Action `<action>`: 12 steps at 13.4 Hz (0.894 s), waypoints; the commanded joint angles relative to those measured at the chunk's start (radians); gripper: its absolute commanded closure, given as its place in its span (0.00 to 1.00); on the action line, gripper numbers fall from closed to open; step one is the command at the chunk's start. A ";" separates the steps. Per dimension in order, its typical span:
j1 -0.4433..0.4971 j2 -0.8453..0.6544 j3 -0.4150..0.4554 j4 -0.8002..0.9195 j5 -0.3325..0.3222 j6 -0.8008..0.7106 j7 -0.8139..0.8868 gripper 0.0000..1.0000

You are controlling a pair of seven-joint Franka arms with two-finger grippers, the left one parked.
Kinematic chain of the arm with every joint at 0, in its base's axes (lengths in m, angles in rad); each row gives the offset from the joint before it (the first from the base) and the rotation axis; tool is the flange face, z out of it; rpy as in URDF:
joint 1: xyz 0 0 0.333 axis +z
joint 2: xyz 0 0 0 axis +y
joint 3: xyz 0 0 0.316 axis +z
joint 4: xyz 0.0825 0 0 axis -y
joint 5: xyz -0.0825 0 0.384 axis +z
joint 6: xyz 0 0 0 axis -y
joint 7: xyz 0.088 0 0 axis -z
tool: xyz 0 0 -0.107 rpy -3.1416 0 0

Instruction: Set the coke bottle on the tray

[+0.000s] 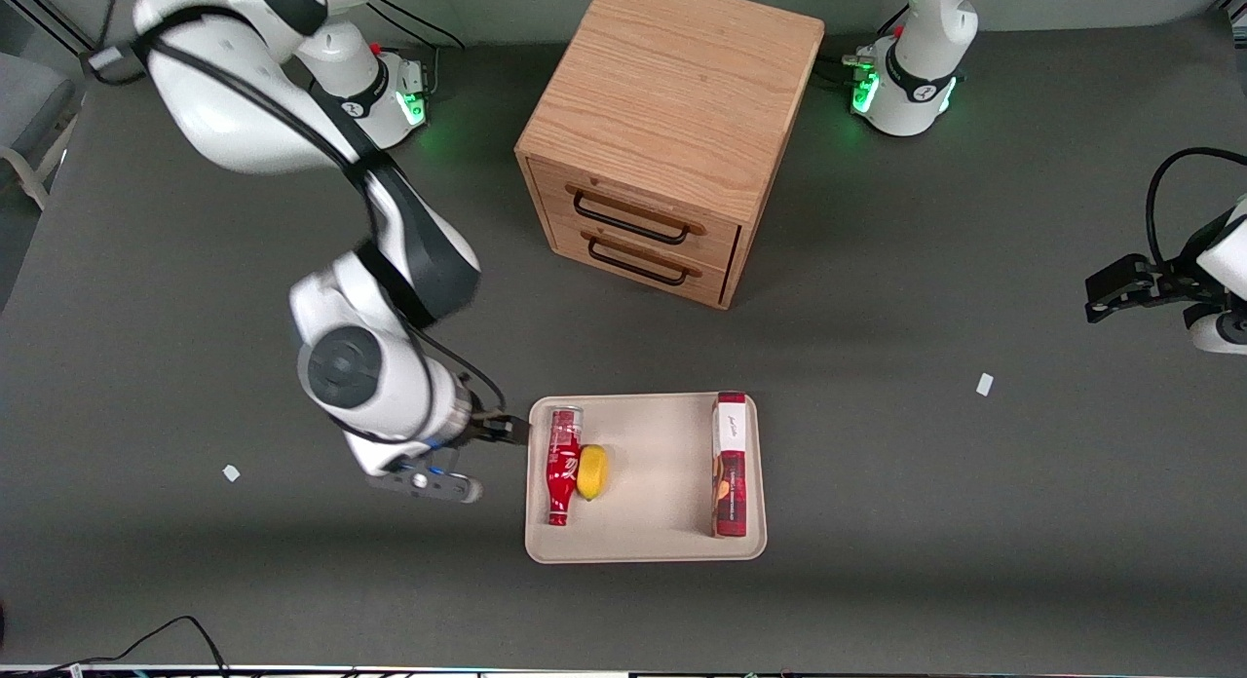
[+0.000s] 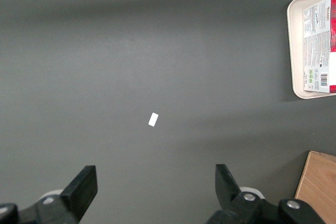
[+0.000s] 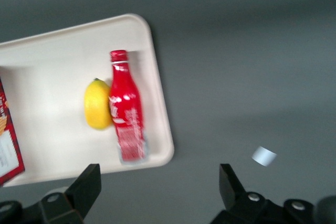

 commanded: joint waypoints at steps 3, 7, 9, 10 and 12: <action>-0.058 -0.337 -0.088 -0.052 0.051 -0.311 -0.079 0.00; -0.066 -0.583 -0.280 -0.202 0.197 -0.435 -0.226 0.00; -0.064 -0.760 -0.330 -0.450 0.211 -0.339 -0.268 0.00; -0.062 -0.846 -0.355 -0.585 0.217 -0.267 -0.282 0.00; -0.062 -0.939 -0.364 -0.730 0.236 -0.173 -0.285 0.00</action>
